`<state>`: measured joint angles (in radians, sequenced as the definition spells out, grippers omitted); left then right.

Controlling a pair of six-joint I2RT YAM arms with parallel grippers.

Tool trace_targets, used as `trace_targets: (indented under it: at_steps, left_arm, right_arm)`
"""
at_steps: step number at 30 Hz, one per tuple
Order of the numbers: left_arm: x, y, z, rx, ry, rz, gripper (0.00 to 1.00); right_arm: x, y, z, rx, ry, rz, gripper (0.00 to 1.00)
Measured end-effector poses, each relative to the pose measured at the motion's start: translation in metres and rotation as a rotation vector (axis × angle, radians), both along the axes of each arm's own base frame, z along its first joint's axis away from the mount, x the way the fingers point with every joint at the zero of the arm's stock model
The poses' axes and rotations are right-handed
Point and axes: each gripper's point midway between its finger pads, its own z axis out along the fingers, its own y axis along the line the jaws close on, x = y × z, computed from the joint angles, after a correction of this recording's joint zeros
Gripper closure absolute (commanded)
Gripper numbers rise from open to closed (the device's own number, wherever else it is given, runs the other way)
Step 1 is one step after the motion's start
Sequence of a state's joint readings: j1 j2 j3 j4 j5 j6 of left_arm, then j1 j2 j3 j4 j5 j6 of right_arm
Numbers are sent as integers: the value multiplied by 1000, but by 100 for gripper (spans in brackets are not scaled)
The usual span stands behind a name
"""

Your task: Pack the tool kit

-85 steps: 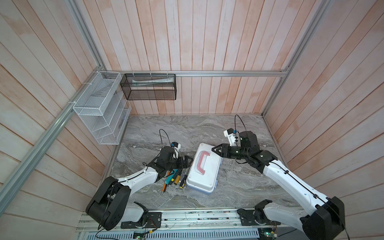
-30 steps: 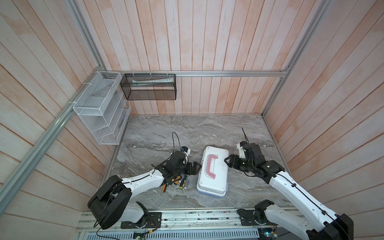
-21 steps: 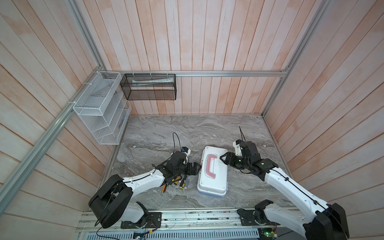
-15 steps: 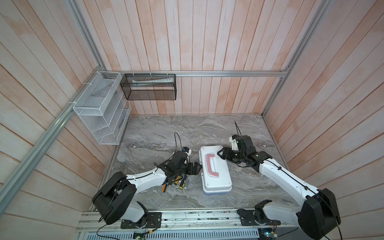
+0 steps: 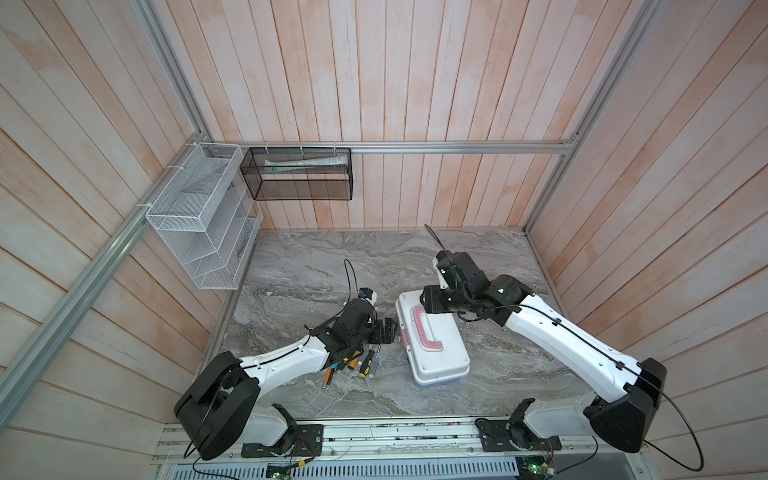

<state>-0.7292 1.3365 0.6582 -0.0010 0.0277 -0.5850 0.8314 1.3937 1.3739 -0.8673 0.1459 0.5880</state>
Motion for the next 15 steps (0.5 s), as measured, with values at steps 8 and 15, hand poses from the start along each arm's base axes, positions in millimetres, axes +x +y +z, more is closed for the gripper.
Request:
trace_targets:
  at_steps: [8, 15]
  left_arm:
    - [-19, 31, -7, -15, 2, 71, 0]
    - [-29, 40, -15, -22, 18, 84, 0]
  right_arm:
    - [-32, 24, -30, -321, 64, 13, 43]
    - [-35, 15, -58, -505, 110, -14, 48]
